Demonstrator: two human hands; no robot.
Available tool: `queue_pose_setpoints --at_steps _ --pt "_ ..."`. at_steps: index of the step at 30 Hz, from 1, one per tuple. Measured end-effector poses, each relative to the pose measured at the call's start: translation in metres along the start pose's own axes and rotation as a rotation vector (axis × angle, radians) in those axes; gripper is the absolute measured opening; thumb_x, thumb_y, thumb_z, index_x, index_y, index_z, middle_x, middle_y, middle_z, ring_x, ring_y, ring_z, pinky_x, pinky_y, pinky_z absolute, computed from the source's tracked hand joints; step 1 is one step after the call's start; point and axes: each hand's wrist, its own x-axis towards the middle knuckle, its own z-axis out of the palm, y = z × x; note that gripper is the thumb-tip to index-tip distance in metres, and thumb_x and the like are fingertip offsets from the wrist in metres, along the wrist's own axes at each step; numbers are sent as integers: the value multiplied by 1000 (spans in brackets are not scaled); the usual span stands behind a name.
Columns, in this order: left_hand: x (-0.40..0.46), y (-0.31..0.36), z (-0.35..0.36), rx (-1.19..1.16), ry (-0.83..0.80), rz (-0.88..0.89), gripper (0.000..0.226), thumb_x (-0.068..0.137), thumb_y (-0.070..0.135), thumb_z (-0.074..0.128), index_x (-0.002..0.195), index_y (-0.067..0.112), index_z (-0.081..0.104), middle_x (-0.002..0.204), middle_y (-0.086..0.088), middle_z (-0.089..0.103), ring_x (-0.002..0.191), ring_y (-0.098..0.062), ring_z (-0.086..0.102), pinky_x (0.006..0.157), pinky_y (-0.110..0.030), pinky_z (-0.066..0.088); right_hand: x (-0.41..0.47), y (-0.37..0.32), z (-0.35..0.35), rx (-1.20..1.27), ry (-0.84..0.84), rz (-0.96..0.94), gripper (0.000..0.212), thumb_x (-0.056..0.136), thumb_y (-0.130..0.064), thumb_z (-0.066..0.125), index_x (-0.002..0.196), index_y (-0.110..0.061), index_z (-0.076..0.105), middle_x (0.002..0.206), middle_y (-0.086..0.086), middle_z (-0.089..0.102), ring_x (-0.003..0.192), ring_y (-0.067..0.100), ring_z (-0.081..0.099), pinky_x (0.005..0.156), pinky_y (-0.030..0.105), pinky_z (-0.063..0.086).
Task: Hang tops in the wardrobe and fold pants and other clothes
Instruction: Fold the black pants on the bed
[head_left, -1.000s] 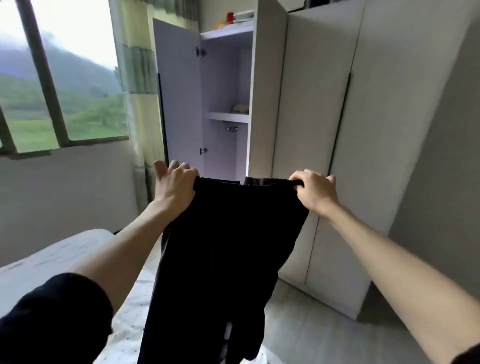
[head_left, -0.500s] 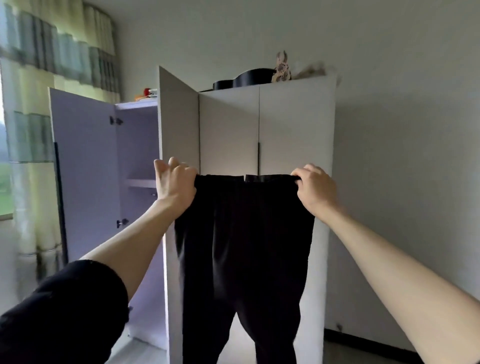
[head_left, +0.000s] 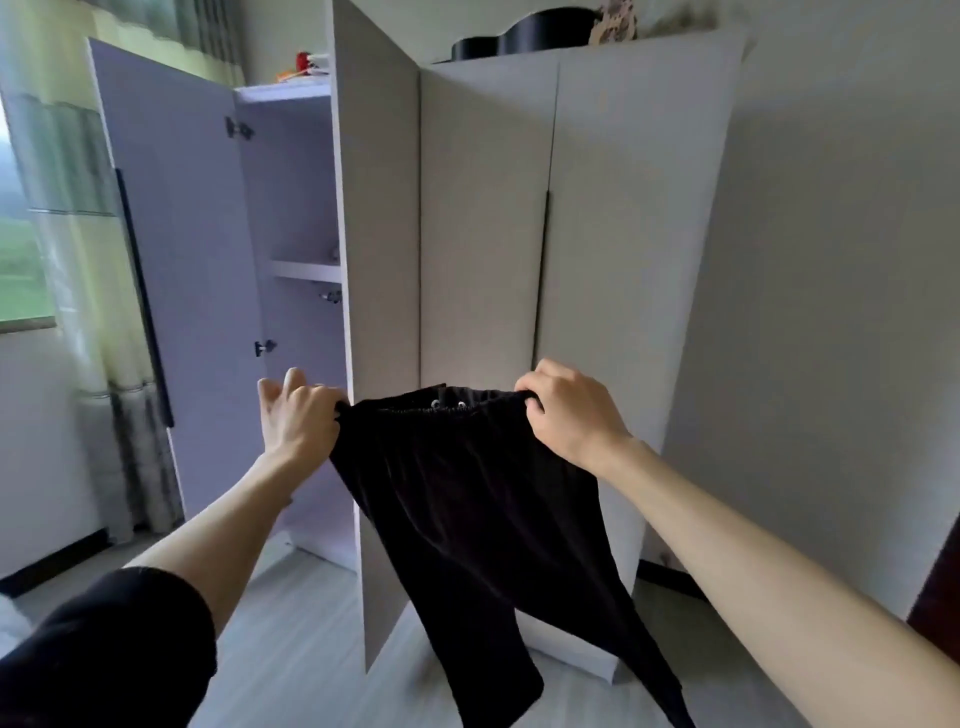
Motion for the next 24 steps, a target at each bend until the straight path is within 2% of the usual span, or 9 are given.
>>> queue_pose_setpoints --at_steps 5,8,13,16,20,22,24 --pt "-88 -110 -10 -106 40 -150 37 77 -4 55 99 21 72 100 -6 71 100 -29 50 86 -39 30 -55 -116 21 181 -69 -175 31 92 -6 44 114 -13 64 108 2 59 98 21 55 79 32 46" --pt "-145 -166 -30 -215 54 -230 39 71 -13 57 96 12 74 98 -14 70 96 -35 53 82 -40 39 -88 -177 32 300 -130 -226 30 90 -8 46 113 -14 66 108 2 60 97 23 57 82 38 48" --pt "-316 -263 -50 -118 -1 -441 38 69 -17 53 84 11 74 90 -16 72 93 -36 62 78 -39 32 -181 -293 76 412 -413 -323 31 89 -12 47 114 -16 66 111 7 59 102 30 56 86 33 43" --pt "-415 -311 -70 -74 -114 -609 42 68 -14 51 86 14 75 93 -14 71 97 -32 62 81 -37 30 -243 -372 91 462 -574 -505 30 87 -15 50 111 -16 67 110 8 59 102 31 56 84 35 43" --pt "-514 -345 -91 -146 -153 -729 34 72 -11 55 87 11 76 96 -15 72 96 -32 64 87 -39 42 -306 -445 96 492 -716 -685 31 87 -16 50 112 -18 68 111 4 58 101 29 57 82 34 43" --pt "-543 -356 -103 -129 -123 -735 27 69 -6 61 83 12 76 95 -14 72 95 -31 65 85 -39 43 -324 -466 95 522 -766 -705 32 87 -16 50 114 -18 67 112 4 58 101 29 58 82 34 44" --pt "-565 -373 -116 -108 -50 -790 29 65 8 53 81 12 76 92 -14 72 92 -30 66 84 -40 42 -342 -491 94 570 -787 -737 32 87 -15 50 114 -17 67 110 5 59 100 31 58 81 36 46"
